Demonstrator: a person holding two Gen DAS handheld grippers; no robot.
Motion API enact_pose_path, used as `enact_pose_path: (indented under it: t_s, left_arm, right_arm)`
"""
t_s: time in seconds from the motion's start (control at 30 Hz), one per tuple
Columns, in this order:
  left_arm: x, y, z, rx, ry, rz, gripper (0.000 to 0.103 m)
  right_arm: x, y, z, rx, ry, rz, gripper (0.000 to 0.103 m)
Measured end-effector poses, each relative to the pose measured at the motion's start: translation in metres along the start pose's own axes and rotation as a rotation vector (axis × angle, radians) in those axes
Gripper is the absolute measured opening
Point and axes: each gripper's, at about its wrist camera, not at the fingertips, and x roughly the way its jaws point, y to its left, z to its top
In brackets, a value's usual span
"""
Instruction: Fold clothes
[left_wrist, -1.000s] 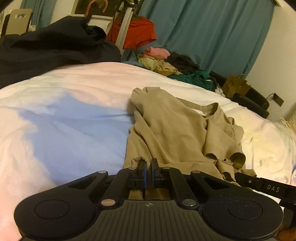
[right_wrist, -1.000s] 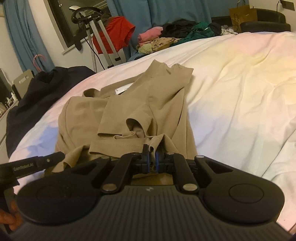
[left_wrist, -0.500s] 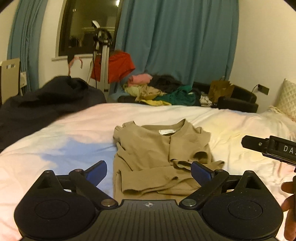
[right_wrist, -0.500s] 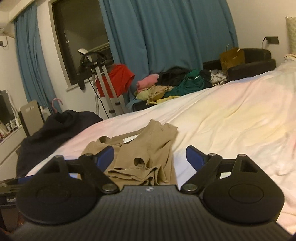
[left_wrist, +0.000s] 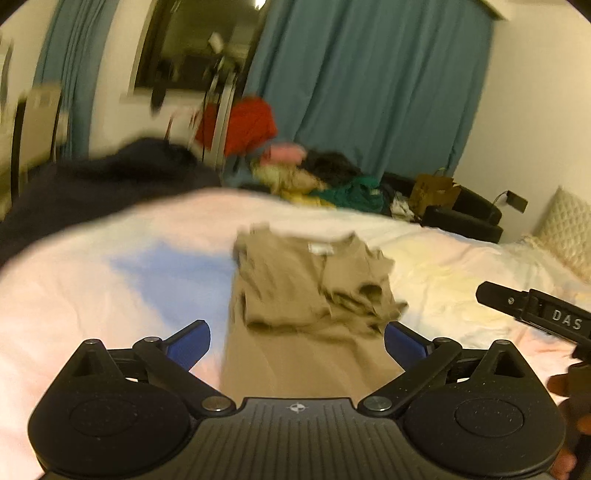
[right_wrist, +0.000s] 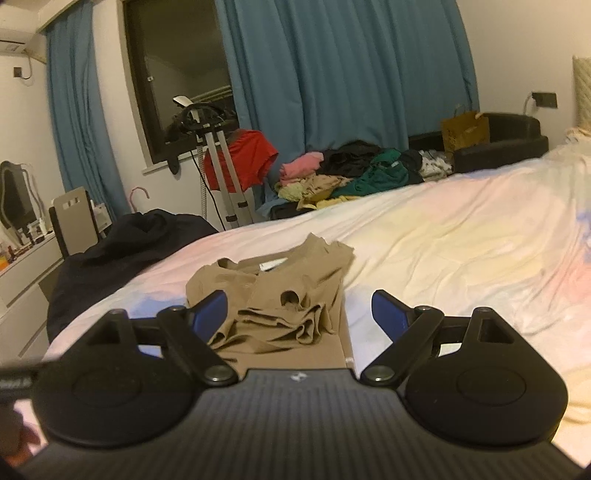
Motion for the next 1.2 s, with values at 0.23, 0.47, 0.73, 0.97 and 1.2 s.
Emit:
enact_pose_path:
  t_s: [0.23,0.47,0.73,0.97,1.2]
  left_arm:
    - [0.025,0.041,-0.025,-0.303,0.230,-0.189,0.101]
    - [0.061,0.073,-0.051,-0.562,0.351,-0.304,0.100]
    - [0.067,0.078,-0.052,-0.639,0.205,-0.389,0.093]
    - [0.062,0.067,-0.050,-0.596,0.164,-0.450,0.093]
    - [0.094,0.087,-0.067,-0.730,0.282,-0.322,0.058]
  right_arm:
    - [0.009,-0.005,-0.006,0.054,0.065,-0.003,0.086]
    - [0.020,-0.012,-0.011,0.119,0.128,0.015,0.086]
    - [0.030,-0.029,-0.016,0.232,0.186,0.024,0.086]
    - [0.030,-0.042,-0.018,0.312,0.203,0.018,0.086]
    - [0.030,-0.048,-0.018,0.362,0.217,0.027,0.086]
